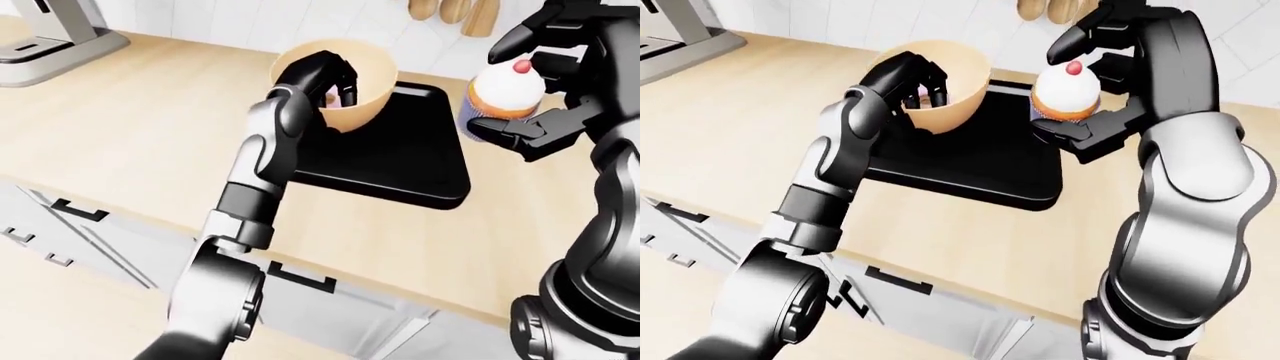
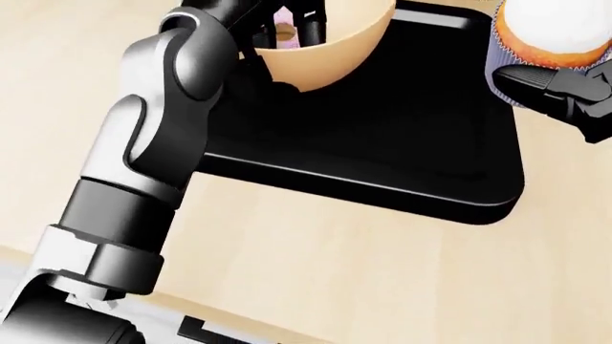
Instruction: Pick up the bowl with donut and place it on the tray. Pick up the cupcake and place it on the tray.
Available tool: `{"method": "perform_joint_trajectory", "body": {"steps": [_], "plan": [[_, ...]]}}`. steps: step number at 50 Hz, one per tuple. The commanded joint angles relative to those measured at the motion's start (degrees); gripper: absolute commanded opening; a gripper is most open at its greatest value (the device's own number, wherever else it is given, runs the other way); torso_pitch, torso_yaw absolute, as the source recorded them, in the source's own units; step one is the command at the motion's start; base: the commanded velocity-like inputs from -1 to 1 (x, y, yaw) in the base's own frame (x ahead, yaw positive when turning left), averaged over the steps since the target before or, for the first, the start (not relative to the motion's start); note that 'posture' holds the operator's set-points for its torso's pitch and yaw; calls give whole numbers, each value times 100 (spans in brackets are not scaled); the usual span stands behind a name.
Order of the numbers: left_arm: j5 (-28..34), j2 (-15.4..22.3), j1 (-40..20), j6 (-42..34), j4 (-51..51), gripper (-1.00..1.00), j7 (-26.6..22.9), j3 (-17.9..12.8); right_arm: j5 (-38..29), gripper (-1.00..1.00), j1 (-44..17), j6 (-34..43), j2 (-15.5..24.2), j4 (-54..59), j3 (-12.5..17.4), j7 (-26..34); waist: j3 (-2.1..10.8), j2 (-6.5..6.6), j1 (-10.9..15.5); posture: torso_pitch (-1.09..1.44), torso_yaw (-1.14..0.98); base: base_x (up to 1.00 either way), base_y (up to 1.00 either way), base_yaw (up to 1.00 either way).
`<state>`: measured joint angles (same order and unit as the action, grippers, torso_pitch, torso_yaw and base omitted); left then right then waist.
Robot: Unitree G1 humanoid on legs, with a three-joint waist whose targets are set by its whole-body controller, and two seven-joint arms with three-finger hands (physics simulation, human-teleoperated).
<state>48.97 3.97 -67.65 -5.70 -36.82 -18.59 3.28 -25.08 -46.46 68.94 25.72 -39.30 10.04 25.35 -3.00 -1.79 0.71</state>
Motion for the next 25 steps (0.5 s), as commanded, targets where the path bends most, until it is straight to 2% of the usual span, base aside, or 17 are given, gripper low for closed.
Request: {"method": "perform_joint_trajectory", "body": {"steps": [1, 11, 15, 25], "plan": [[10, 24, -276, 154, 289, -100, 154, -49, -38, -100, -166, -122, 71, -105, 54, -68, 196, -25, 0, 0, 0, 0, 0, 0], [94, 22, -205, 333, 160, -100, 205, -29, -46, -100, -204, -127, 47, -70, -1, -96, 210, -17, -8, 0, 0, 0, 0, 0], [134, 18, -177, 383, 187, -71, 170, -24, -30, -100, -209, -198, 34, -3, 13, -113, 212, -15, -11, 0, 0, 0, 0, 0], [148, 30, -163, 431, 173, -37, 170, -46, -60, -100, -253, -175, 25, 12, -29, -105, 207, -9, -11, 0, 0, 0, 0, 0]]}}
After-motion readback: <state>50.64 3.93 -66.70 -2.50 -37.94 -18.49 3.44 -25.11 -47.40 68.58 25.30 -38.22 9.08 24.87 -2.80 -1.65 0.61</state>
